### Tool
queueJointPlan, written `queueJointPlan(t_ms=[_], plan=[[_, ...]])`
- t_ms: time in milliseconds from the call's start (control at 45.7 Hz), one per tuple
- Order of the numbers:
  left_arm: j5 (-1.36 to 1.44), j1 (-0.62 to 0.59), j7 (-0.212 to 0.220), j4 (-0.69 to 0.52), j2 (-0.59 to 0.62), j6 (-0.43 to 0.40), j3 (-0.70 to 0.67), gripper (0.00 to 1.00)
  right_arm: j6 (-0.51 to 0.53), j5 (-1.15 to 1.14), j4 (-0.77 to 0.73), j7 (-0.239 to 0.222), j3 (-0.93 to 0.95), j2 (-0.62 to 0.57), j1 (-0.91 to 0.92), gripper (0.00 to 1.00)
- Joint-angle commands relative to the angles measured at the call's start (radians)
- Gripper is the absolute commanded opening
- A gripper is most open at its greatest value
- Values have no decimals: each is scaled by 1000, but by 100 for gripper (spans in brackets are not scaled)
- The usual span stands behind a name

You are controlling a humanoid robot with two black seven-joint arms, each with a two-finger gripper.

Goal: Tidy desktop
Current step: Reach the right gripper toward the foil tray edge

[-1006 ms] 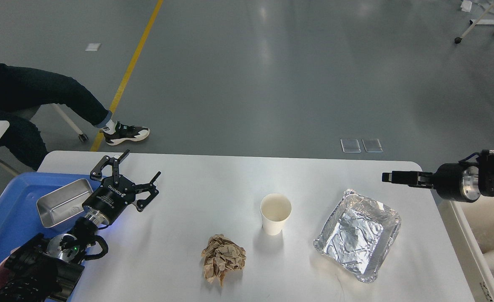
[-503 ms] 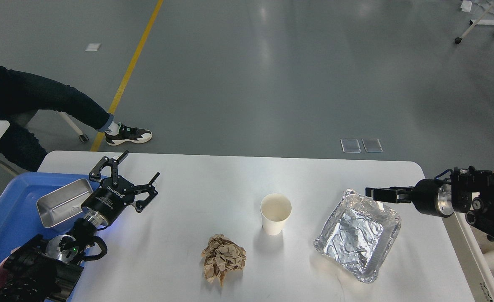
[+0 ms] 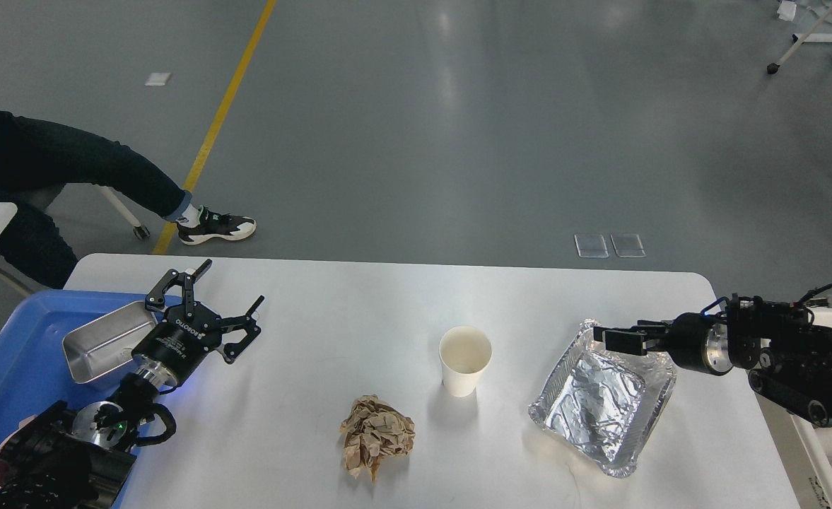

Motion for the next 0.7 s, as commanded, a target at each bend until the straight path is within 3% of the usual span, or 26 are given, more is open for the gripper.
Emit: queueJointPlan(t_ms=[0, 678], plan=[[0, 7, 0, -1, 3, -1, 0, 98, -17, 0, -35, 15, -20, 25, 0, 100], [0, 15, 0, -1, 8, -1, 0, 98, -120, 2, -93, 27, -123, 67, -9, 100]])
